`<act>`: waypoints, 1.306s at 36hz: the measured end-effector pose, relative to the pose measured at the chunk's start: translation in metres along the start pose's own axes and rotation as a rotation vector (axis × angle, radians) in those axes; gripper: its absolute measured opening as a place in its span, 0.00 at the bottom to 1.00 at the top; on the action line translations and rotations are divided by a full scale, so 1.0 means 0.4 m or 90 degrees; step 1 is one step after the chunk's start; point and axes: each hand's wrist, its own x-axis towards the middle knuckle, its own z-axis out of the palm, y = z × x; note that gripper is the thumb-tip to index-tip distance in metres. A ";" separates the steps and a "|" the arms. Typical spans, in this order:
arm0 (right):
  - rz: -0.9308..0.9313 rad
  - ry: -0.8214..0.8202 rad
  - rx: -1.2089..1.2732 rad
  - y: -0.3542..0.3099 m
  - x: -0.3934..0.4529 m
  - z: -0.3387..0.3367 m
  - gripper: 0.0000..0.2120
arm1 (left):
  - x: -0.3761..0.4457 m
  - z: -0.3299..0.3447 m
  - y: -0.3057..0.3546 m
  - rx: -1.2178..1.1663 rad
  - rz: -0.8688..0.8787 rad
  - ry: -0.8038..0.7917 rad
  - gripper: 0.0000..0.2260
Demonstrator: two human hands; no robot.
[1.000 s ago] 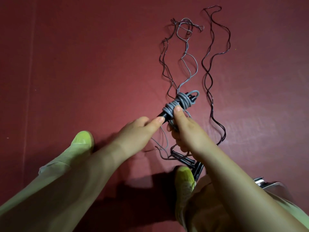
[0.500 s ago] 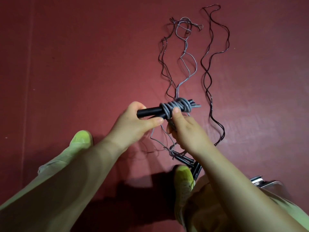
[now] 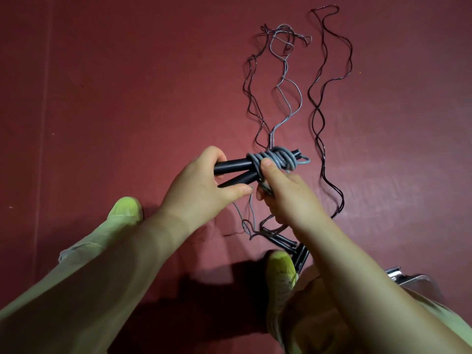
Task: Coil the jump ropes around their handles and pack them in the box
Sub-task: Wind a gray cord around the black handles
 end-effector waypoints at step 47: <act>-0.003 -0.110 -0.141 0.016 0.007 -0.011 0.32 | -0.022 -0.014 0.021 -0.151 -0.249 -0.400 0.29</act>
